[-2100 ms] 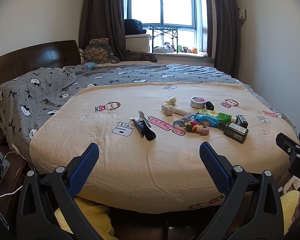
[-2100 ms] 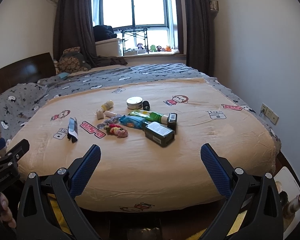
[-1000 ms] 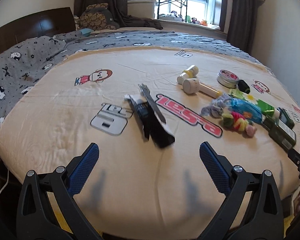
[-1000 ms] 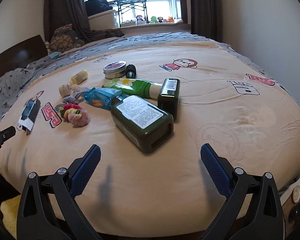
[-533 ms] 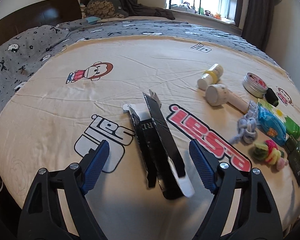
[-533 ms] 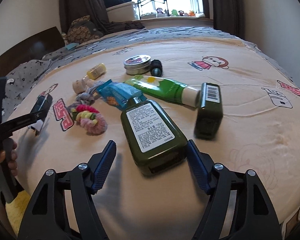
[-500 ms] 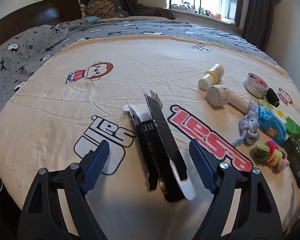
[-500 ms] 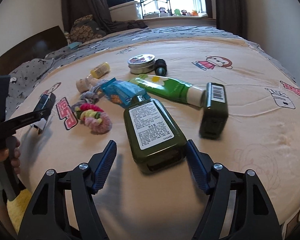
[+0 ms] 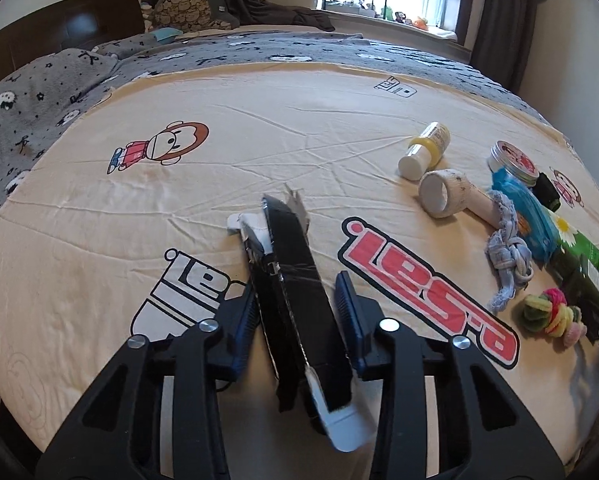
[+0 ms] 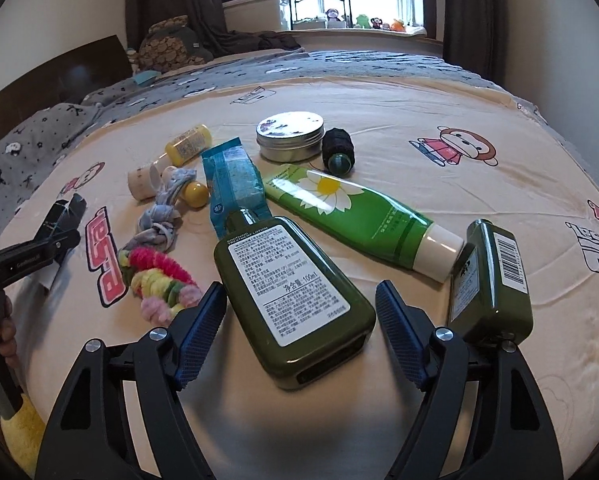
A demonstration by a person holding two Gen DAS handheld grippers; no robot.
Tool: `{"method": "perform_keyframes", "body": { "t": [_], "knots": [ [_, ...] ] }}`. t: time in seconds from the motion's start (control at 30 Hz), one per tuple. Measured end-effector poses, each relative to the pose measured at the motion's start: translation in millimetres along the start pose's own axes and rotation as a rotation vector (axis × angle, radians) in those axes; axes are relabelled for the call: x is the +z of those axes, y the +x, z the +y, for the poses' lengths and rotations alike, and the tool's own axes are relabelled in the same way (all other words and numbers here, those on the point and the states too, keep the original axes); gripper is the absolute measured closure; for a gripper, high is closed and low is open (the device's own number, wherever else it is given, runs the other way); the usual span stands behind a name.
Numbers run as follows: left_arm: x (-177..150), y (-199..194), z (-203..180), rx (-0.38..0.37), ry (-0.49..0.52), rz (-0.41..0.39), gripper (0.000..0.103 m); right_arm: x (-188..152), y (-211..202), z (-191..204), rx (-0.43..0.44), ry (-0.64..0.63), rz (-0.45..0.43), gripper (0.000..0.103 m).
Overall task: Collect trash
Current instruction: 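Grasp the black comb with the left tool while the right tool grasps the green bottle, then carry comb and green bottle down to the bin and open both tools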
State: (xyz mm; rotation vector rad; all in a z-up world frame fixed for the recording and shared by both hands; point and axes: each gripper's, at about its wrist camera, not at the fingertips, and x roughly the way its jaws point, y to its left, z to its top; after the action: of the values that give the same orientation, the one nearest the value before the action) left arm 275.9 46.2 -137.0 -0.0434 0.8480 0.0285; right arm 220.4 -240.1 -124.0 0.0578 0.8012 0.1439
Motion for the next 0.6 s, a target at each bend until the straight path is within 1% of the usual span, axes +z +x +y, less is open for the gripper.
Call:
{"method": "perform_keyframes", "body": {
  "t": [0.07,0.13,0.17,0.23,0.33,0.47,0.6],
  "knots": [
    [-1.9,-2.1,-1.4,-0.010,0.012,0.001,0.076,1.6,2.7,2.0,0.004,-0.013,0.006,0.027],
    [-4.4,-5.0,-3.9,-0.019,0.027,0.001,0.078,2.6,3.7,3.1,0.021,-0.022,0.012,0.032],
    [-6.1,-6.5,-4.6,-0.023,0.032,0.000,0.079,3.1,3.8,3.8,0.027,-0.026,0.014,0.038],
    [-10.9,-11.7,-7.2,-0.041,0.043,-0.001,0.079,1.5,1.9,6.9,0.020,-0.038,0.016,0.039],
    [-20.1,-20.2,-10.5,-0.057,0.054,-0.003,0.079,-6.4,-7.7,8.2,0.024,-0.021,0.006,0.041],
    [-35.6,-38.5,-15.5,-0.092,0.067,-0.010,0.079,-20.0,-30.2,10.1,-0.005,-0.017,-0.017,0.044],
    [-49.5,-72.4,-24.6,-0.145,0.090,-0.046,0.079,-30.3,-74.9,14.1,-0.022,-0.030,-0.076,0.046]
  ]
}}
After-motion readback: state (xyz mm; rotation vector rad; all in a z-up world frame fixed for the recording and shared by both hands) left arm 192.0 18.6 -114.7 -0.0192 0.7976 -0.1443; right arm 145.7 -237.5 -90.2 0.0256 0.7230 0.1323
